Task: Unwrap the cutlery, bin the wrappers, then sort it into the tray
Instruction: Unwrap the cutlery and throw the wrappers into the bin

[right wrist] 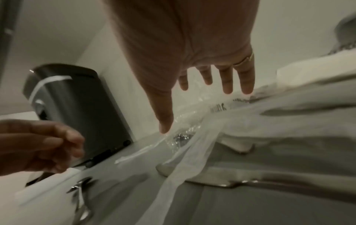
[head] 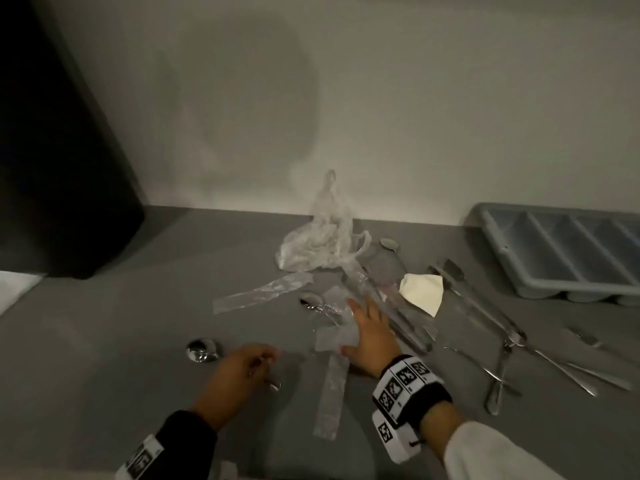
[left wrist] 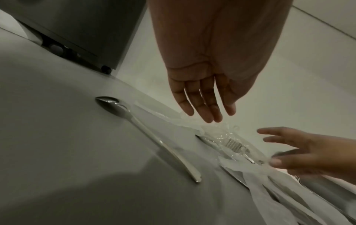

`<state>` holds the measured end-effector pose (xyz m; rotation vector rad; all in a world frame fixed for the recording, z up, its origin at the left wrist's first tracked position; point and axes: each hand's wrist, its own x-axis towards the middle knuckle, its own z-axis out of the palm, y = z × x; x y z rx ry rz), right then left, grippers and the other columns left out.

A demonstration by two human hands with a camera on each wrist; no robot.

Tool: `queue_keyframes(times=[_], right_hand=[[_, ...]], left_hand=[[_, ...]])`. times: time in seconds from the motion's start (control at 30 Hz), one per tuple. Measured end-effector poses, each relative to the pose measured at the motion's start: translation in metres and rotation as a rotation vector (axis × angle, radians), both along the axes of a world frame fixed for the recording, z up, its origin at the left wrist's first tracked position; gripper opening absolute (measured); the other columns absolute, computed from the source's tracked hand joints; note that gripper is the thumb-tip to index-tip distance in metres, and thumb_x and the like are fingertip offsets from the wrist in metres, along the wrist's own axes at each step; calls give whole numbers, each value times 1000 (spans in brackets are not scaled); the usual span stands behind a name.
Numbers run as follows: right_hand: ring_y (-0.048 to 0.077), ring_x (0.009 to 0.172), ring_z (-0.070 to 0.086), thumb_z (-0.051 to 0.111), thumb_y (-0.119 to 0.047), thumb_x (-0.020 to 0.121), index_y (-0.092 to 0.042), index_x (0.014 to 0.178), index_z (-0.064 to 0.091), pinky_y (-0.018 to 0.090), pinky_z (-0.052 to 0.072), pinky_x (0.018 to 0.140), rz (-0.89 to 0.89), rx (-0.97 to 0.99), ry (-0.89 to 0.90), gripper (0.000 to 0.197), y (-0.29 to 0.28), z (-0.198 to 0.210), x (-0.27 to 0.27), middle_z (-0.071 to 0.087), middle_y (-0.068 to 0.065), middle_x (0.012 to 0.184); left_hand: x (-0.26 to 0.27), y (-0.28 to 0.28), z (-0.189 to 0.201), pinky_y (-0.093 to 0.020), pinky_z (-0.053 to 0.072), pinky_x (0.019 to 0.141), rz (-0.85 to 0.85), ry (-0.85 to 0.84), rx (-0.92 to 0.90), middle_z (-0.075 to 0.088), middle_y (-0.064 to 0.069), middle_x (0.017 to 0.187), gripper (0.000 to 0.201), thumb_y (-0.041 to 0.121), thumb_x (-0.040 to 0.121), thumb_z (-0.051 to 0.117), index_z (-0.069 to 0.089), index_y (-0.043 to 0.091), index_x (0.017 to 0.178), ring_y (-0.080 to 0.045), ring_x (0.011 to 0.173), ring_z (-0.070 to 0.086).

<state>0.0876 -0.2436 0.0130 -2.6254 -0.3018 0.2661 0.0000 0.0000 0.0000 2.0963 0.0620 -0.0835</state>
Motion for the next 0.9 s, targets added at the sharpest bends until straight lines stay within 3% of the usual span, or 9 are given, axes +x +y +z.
queue_keyframes(times=[0.17,0.27,0.37,0.43,0.53,0.67,0.73,0.83,0.9], right_hand=[[39,141,0,74,-36,72,-40,141,4,55,20,113,-63,-151,155,99,26,-17,22,-9,7,156],[38,133,23,64,-31,80,-31,136,26,51,33,107,-58,-222,171,68,31,-27,29,22,9,150],[33,120,38,51,-14,85,-19,122,48,41,39,99,-43,-221,53,37,31,-26,36,47,11,133],[33,115,45,47,-3,84,-12,113,56,37,41,96,-45,-190,36,32,31,-26,40,54,13,125],[32,105,54,45,-5,87,-6,105,59,33,44,88,-101,-110,44,22,28,-23,44,60,16,112],[27,79,57,49,-8,88,-3,85,60,24,45,72,-241,122,-21,13,17,-9,44,61,19,85],[17,66,52,51,-7,87,-10,72,56,19,42,63,-330,292,-97,16,10,3,41,60,13,72],[-2,58,51,55,-6,87,-28,60,46,11,40,58,-375,483,-236,36,-4,34,33,50,-9,60],[-2,61,53,57,-7,87,-18,64,52,3,41,58,-406,543,-338,26,-17,56,28,52,-10,63]], left_hand=[[9,11,-8,-8,45,68,-27,66,2,58,43,92,30,47,62,39,56,65,80,-1,88,61],[12,14,-15,-13,47,70,9,65,11,57,44,93,28,50,63,39,56,64,80,-5,90,62],[15,12,-17,-1,45,67,42,100,-10,58,49,86,25,52,63,41,57,64,77,6,88,62],[14,9,-15,0,44,68,43,98,-29,60,42,91,22,51,65,43,59,62,76,1,89,63],[18,8,-7,-8,48,70,39,90,-62,61,29,101,23,33,79,56,61,56,78,-5,90,64],[34,11,2,-1,44,69,31,80,-37,61,30,98,47,10,85,59,62,56,75,1,93,61],[49,14,7,-4,44,70,14,81,-13,70,13,93,45,6,84,57,63,48,73,-1,89,62],[76,15,19,-25,48,86,36,52,32,64,-6,100,25,17,79,54,59,41,82,-6,82,62],[99,15,19,-31,39,100,24,-1,185,55,-15,117,30,25,73,53,64,23,102,-24,107,56]])
